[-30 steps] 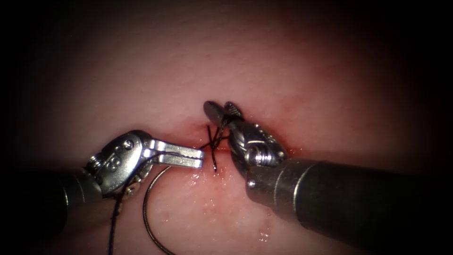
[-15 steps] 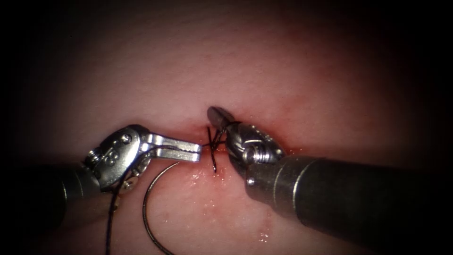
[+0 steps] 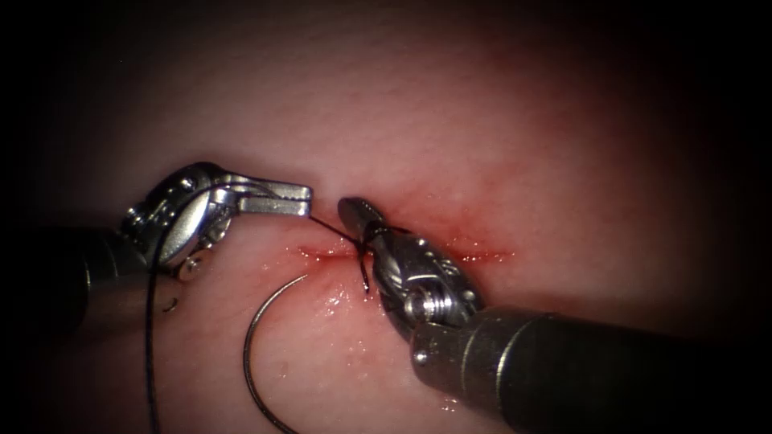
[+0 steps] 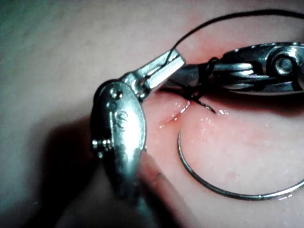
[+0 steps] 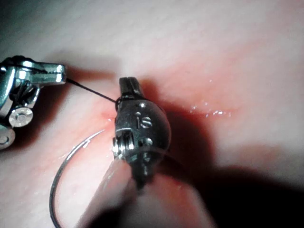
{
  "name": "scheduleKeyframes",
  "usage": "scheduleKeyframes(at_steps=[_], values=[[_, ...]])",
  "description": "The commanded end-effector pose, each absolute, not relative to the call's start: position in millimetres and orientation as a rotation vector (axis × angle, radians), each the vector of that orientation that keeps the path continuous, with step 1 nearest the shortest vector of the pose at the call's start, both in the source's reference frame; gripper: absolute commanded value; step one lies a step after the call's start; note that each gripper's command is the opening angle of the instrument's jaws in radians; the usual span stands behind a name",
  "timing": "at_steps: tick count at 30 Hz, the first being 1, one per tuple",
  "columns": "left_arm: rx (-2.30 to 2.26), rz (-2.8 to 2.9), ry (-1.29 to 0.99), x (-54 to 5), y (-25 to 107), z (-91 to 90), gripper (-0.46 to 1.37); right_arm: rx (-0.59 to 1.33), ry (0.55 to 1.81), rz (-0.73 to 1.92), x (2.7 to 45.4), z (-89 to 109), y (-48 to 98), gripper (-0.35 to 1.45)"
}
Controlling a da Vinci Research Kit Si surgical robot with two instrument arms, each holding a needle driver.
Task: Wound Closure
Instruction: Tie the knot by pulling down with the right needle driver and up with the left needle driver
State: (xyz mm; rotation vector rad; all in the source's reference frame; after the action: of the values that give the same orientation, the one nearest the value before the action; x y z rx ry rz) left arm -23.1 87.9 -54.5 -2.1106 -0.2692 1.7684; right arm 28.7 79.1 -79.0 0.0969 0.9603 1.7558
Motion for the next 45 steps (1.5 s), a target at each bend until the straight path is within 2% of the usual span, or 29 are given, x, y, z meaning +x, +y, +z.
scheduleKeyframes(at_steps=[1, 10, 16, 29, 37, 45], values=[[-2.097, 1.785, -0.275, -22.9, 88.3, -54.2, -0.35, 0.087, 0.980, 1.735, 28.4, -79.2, 78.8, -0.35], [-2.040, 1.802, -0.260, -22.7, 91.3, -51.2, -0.35, 0.042, 1.012, 1.589, 27.0, -80.5, 77.3, -0.35], [-2.017, 1.811, -0.252, -23.1, 93.0, -49.5, -0.35, 0.021, 1.043, 1.463, 27.2, -80.2, 75.9, -0.35], [-1.976, 1.819, -0.189, -23.0, 98.1, -46.5, -0.35, 0.019, 1.130, 1.371, 28.1, -82.0, 74.3, -0.35], [-1.954, 1.820, -0.156, -25.2, 100.7, -45.3, -0.35, -0.006, 1.162, 1.202, 27.7, -81.9, 73.3, -0.35], [-1.939, 1.845, -0.142, -27.5, 102.3, -44.0, -0.35, 0.053, 1.138, 1.165, 27.5, -81.8, 72.7, -0.35]])
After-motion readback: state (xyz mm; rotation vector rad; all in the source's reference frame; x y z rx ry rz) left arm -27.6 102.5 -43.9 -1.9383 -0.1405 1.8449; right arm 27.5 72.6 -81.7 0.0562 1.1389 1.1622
